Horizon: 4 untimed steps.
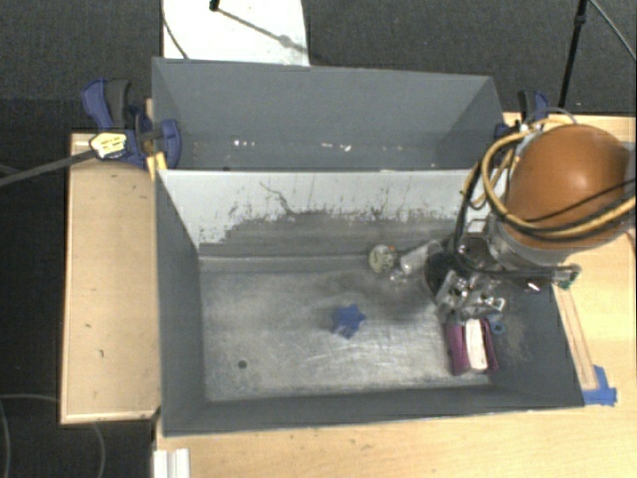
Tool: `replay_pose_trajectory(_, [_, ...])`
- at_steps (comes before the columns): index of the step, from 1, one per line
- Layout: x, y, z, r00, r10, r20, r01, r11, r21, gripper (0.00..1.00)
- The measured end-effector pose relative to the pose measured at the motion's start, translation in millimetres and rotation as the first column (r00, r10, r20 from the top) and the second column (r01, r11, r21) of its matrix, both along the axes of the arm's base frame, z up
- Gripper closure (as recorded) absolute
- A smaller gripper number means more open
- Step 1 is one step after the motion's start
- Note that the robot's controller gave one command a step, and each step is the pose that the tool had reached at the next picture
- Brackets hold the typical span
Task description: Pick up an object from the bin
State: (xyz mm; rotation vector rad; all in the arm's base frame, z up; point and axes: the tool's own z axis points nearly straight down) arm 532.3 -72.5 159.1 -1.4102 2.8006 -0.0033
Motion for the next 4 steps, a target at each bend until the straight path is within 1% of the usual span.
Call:
replay_pose_trajectory(1, [-1.3,-0.5,-3.9,1.0,-0.004,-0.006,0.004,1.0,0.001,0.0])
replay_pose_trajectory(2, [18.3,-19.1,-72.3,0.843,0.538,-0.006,-0.538,0.843,0.0,0.0])
replay_pose_trajectory(3, [18.3,-20.8,-72.3,0.846,0.534,-0.011,-0.534,0.846,0.0,1.0])
replay_pose_trajectory(4, [-5.2,-33.4,73.6,0.753,0.658,-0.002,-0.658,0.753,-0.006,1.0])
